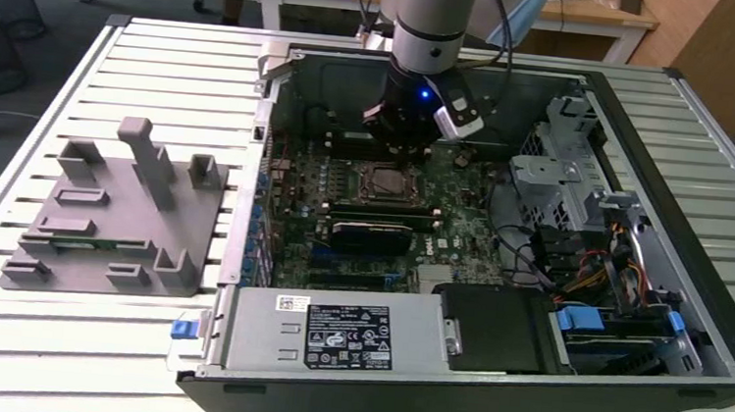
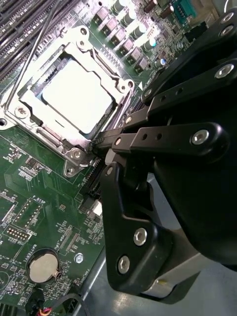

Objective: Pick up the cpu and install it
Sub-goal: 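Install the first cpu locking lever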

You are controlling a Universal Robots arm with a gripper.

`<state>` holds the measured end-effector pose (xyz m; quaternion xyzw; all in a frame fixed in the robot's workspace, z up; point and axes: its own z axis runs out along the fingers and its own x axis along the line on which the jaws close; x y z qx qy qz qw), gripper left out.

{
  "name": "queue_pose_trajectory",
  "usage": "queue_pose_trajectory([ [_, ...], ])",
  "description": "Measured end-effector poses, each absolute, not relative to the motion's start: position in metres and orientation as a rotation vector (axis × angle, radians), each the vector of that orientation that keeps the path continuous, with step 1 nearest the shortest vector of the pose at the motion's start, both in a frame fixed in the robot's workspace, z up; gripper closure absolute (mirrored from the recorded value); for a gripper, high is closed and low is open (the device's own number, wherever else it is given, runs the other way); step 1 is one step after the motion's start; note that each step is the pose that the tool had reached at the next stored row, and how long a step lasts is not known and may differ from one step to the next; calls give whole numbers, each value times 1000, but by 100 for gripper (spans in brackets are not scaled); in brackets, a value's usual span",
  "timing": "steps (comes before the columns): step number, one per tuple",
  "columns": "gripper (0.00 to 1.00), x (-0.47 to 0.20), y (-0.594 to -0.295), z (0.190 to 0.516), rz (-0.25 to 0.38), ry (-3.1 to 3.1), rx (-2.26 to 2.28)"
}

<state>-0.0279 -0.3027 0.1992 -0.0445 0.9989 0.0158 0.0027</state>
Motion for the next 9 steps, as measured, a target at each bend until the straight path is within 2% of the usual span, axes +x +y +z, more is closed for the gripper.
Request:
queue_pose_trajectory([
  [9,89,-27,-303,199,47,3133,-140],
])
